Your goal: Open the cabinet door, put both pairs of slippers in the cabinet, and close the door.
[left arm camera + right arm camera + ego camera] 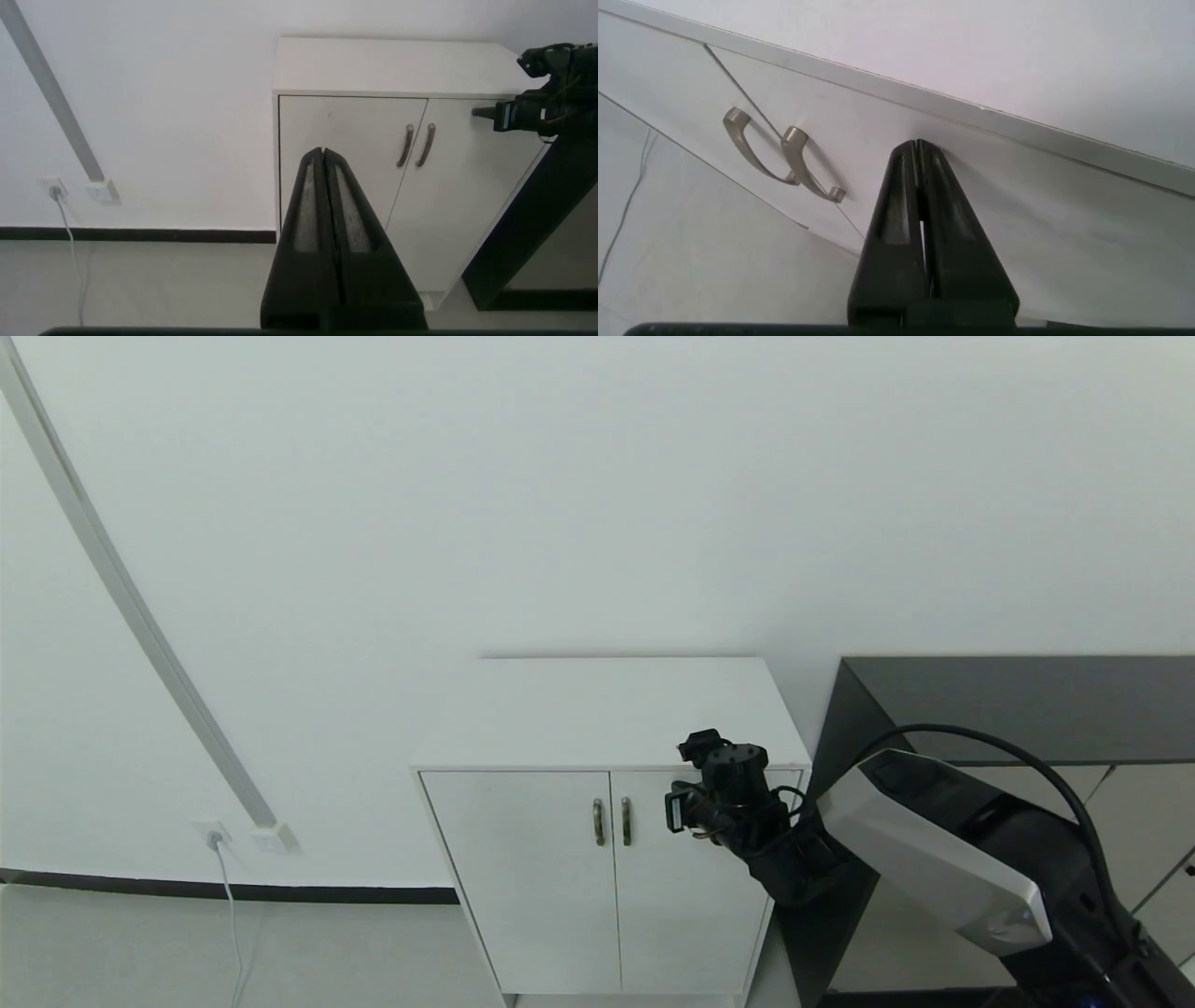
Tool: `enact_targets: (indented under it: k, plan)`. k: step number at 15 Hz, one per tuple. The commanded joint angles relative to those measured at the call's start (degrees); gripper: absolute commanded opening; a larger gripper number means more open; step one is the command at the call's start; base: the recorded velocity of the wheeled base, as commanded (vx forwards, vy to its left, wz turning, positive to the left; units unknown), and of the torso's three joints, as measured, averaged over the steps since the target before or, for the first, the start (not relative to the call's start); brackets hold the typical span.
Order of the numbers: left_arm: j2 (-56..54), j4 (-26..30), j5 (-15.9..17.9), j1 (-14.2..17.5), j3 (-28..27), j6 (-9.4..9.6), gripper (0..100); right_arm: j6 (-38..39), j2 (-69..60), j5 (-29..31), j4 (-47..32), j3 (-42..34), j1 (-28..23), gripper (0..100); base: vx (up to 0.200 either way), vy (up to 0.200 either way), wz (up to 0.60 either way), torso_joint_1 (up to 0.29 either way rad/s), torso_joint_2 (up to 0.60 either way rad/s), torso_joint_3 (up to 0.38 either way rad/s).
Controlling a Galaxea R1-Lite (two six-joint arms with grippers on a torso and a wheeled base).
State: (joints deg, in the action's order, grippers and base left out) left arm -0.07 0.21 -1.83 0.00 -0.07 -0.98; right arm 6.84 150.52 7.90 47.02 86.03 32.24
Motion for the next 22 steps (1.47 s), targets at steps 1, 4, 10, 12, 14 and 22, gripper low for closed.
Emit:
enact_targets:
  k: [1, 4, 10, 12, 14, 22]
  plan:
    - [0.07, -0.03, -0.11, 0.0, 0.07, 0.01, 0, 0.02, -2.25, 0.1, 0.62, -2.71, 0.1, 0, 0.0, 0.0, 0.0, 0.0, 0.0, 0.0]
    - [0.07, -0.03, -0.02, 0.0, 0.07, 0.01, 0, 0.02, -9.72, 0.1, 2.73, -11.67, 0.1, 0, 0.0, 0.0, 0.0, 0.0, 0.0, 0.0]
    - [0.07, -0.03, -0.02, 0.0, 0.07, 0.01, 0, 0.02, -35.47, 0.27, 3.43, -38.3, 0.63, 0, 0.0, 0.0, 0.0, 0.0, 0.0, 0.0]
    - [0.07, -0.03, -0.02, 0.0, 0.07, 0.01, 0, 0.02, -44.43, 0.27, 4.48, -47.27, -0.08, 0, 0.0, 0.0, 0.0, 0.0, 0.0, 0.0]
    - [0.07, -0.03, -0.02, 0.0, 0.07, 0.01, 0, -0.07, -55.33, 0.27, 4.48, -55.97, -2.01, 0, 0.0, 0.0, 0.0, 0.0, 0.0, 0.0]
    - [0.07, -0.03, -0.02, 0.0, 0.07, 0.01, 0, -0.95, -76.43, 0.19, 4.31, -72.49, -8.95, 0, 0.0, 0.0, 0.0, 0.0, 0.0, 0.0]
